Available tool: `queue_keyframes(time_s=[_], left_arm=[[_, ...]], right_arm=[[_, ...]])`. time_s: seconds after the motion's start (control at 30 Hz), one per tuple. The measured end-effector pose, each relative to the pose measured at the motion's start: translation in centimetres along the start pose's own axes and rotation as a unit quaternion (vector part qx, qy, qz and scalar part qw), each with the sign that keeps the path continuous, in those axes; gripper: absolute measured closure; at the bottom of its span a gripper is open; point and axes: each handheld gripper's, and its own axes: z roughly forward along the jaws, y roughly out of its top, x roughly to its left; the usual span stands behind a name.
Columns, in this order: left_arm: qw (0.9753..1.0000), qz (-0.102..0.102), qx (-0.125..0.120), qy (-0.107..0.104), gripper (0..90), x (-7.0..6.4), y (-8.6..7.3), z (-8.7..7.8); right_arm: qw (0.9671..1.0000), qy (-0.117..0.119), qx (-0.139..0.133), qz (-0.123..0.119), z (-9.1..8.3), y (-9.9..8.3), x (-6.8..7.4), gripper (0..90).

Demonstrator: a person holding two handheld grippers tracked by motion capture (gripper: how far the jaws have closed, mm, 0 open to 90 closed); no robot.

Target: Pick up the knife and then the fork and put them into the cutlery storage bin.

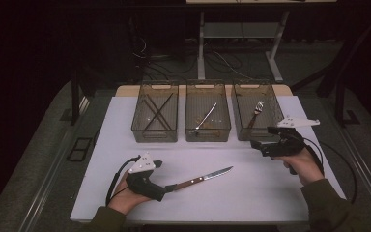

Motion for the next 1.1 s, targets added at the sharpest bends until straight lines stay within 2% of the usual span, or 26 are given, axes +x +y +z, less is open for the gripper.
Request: queue_keyframes(time_s=[0.23,0.47,0.6,0.8,1.1], left_arm=[[1.0000,-0.001,-0.004,0.000,2.7,-0.1,0.1,-0.1],[0.9999,0.006,-0.008,0.002,3.8,-0.2,0.3,-0.2],[0.9999,0.005,-0.012,0.005,6.2,-0.4,0.7,-0.3],[0.9999,0.013,-0.009,0.003,15.9,-0.8,1.9,0.3],[0.9989,0.028,0.019,-0.033,36.8,-1.6,3.4,2.9]], right_arm=[[0.9997,0.022,-0.009,-0.003,-0.4,-2.6,1.6,9.1],[0.9993,0.037,0.000,0.006,-0.7,-5.1,2.3,9.0],[0.9989,0.044,0.016,0.009,-0.8,-6.2,2.5,9.1],[0.9986,0.045,0.028,0.006,-0.9,-7.1,2.9,9.1],[0.9985,0.046,0.028,0.008,-0.7,-7.2,2.9,9.1]])
